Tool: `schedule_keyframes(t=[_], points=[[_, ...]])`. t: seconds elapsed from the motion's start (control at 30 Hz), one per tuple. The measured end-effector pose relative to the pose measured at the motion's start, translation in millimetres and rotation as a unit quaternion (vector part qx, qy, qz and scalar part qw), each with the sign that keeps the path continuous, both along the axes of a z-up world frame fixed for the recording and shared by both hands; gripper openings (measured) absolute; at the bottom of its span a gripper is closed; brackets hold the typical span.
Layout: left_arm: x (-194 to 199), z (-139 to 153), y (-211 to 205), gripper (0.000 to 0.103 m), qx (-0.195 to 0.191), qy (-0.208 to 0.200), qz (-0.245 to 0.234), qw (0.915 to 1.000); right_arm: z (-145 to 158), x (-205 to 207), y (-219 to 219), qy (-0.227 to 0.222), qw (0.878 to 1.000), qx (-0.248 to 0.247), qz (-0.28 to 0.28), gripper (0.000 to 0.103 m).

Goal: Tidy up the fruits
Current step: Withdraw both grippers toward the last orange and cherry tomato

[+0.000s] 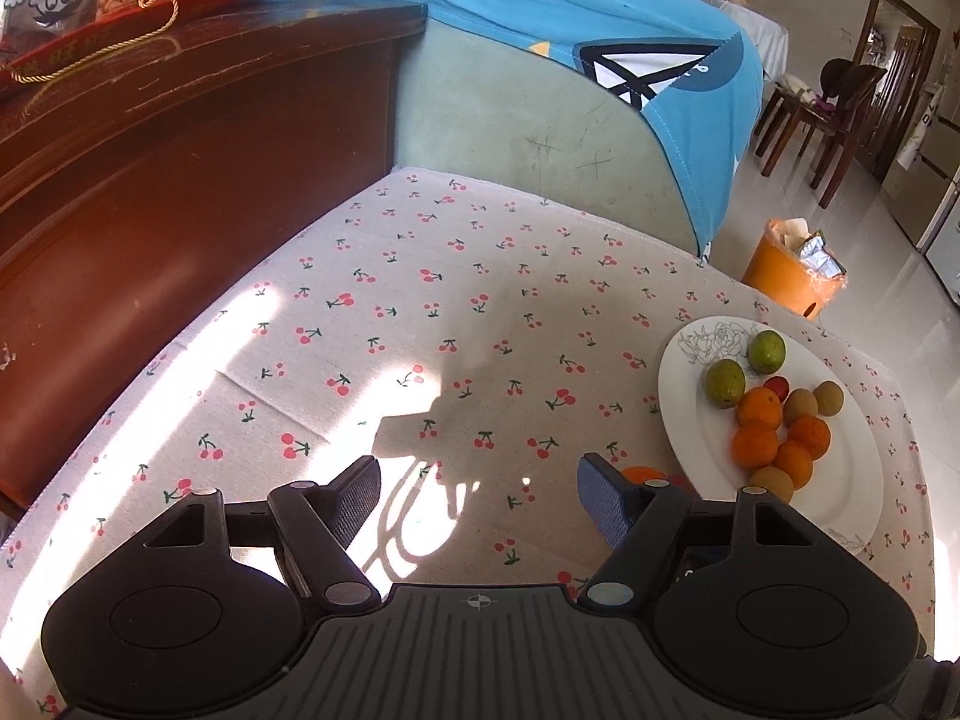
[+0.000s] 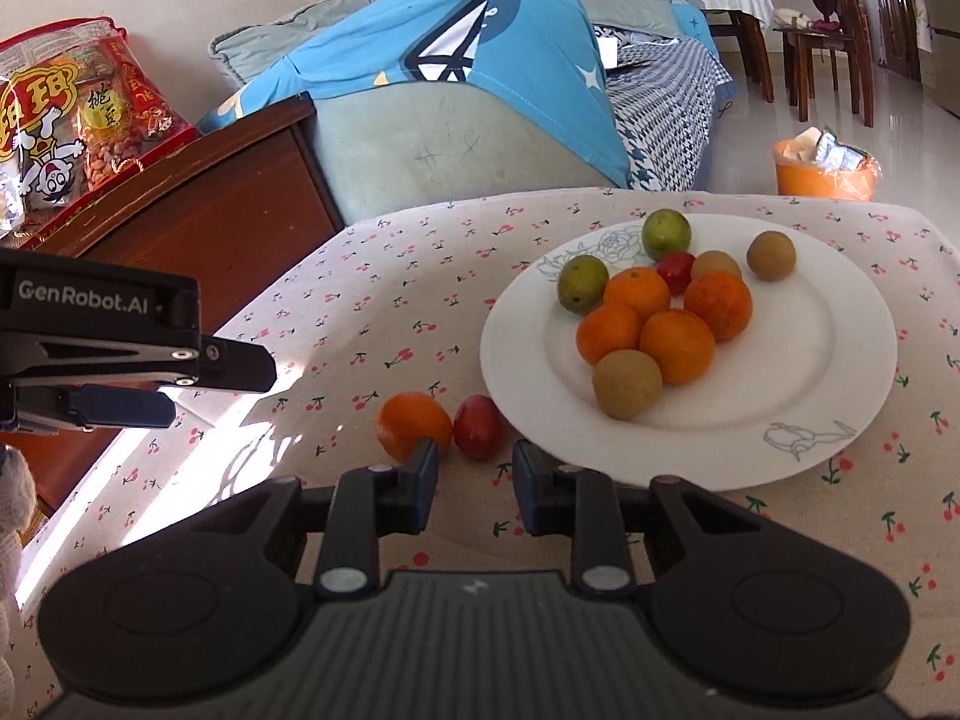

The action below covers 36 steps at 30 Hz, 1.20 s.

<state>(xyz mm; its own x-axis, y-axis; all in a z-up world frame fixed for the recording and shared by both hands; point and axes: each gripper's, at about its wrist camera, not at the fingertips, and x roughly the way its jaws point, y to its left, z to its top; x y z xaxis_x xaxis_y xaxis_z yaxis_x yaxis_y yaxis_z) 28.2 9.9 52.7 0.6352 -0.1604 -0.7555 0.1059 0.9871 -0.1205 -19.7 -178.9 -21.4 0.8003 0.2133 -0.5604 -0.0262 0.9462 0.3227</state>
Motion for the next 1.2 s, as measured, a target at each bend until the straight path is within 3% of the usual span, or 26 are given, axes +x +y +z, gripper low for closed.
schedule_keyframes(t=[0.7,0.8,1.2], points=[[5,-5,5,0.073,-0.016,0.006,0.014,0.9998,-2,11,10,-0.005,1.0,-0.002,-0.018,0.022],[5,-5,5,0.073,-0.016,0.006,0.015,0.9997,-2,12,9,-0.004,1.0,0.0,-0.026,0.016],[9,-6,1,0.073,-0.033,0.001,0.007,0.9994,0,-3,6,0.004,1.0,-0.005,0.001,0.016]])
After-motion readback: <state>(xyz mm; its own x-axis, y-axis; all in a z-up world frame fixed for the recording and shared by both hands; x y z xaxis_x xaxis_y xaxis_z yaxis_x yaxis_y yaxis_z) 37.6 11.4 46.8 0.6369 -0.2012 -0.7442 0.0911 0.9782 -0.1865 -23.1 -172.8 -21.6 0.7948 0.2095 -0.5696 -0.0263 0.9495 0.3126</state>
